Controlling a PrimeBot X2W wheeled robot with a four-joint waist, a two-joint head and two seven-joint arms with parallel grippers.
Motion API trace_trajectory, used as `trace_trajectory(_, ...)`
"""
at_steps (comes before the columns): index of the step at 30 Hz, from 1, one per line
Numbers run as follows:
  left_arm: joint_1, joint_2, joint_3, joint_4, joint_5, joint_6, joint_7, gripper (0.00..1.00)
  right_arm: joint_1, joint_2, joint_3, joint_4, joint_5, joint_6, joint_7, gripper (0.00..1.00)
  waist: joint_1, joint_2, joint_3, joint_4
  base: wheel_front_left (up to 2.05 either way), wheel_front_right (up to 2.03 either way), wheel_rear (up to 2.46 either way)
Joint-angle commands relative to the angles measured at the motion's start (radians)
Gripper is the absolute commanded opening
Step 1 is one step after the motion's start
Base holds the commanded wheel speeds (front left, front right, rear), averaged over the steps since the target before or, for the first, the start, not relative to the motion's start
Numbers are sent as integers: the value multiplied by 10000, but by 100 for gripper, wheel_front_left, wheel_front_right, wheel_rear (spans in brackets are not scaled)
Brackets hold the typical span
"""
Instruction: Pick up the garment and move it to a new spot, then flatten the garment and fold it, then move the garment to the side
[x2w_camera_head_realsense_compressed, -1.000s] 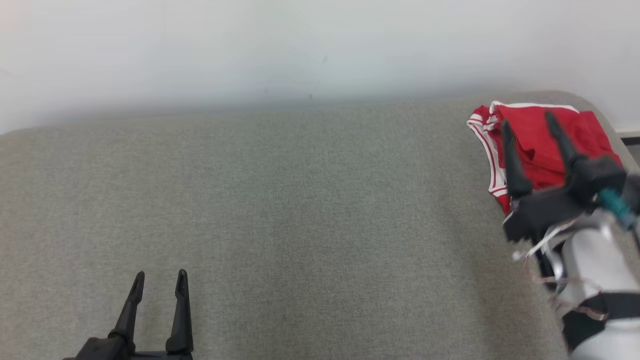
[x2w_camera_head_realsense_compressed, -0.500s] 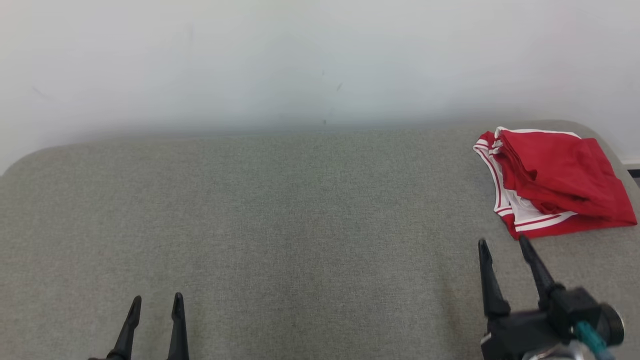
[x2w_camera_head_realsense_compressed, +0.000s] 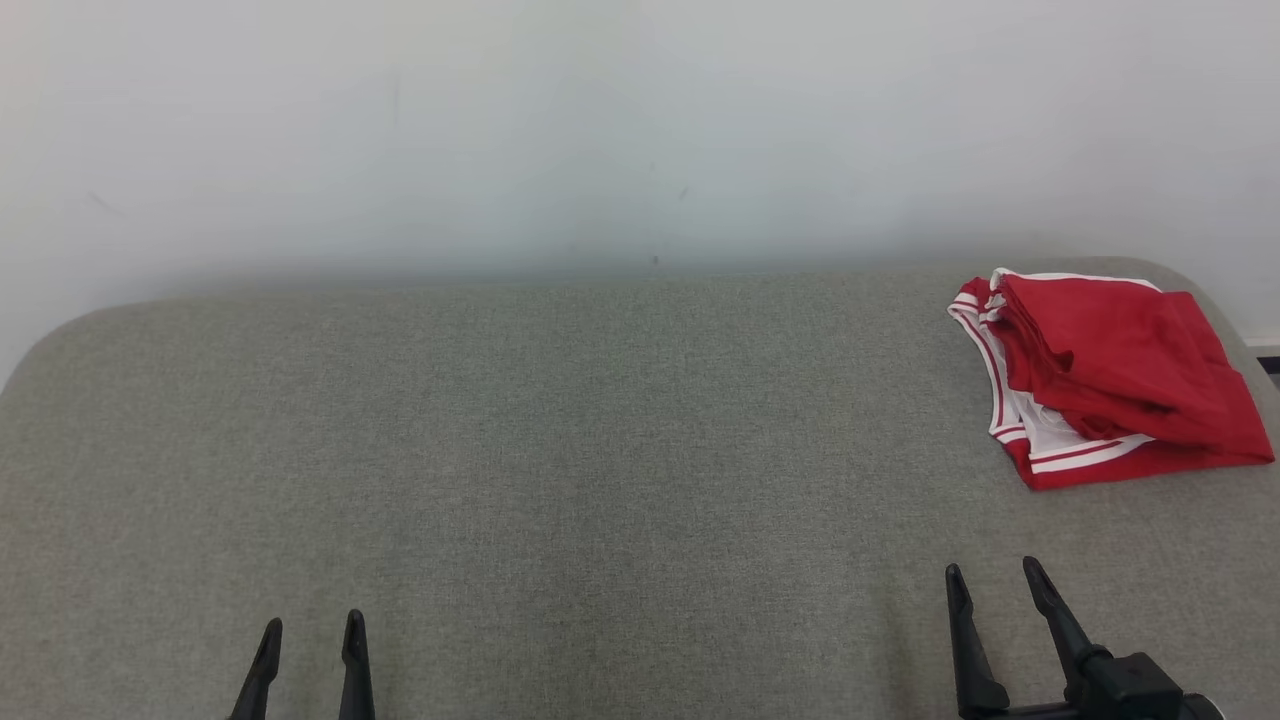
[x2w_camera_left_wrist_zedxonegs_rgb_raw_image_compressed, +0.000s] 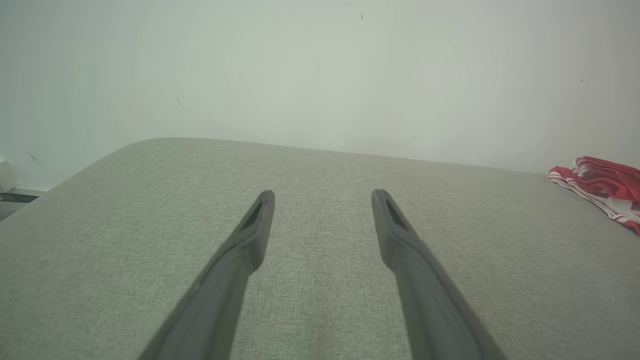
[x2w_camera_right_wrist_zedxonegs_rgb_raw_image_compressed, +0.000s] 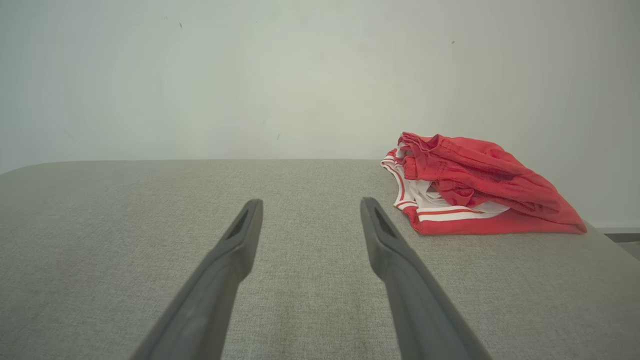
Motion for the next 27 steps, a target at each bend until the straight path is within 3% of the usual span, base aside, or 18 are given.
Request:
trace_trajectory(1, 90, -18, -30, 61, -87, 31, -19, 100, 103, 37, -32, 75, 186, 3, -3, 100, 0, 0, -15, 35, 0, 0, 0)
trace_trajectory(20, -30, -18, 35, 147, 386, 295, -19, 100, 219, 44, 150, 278, 512, 3, -3, 100, 0, 0, -33, 285, 0, 0, 0)
trace_trajectory(21, 8, -2, 16, 196, 314, 264, 2, 0, 120, 15, 142, 274, 484, 0, 0, 0, 0, 0, -34, 280, 0, 0, 0)
trace_trajectory(27, -7, -32, 52, 645, -162, 239, 178, 0, 175, 21, 75, 650, 963, 0, 171, 0, 0, 0, -29, 283, 0, 0, 0)
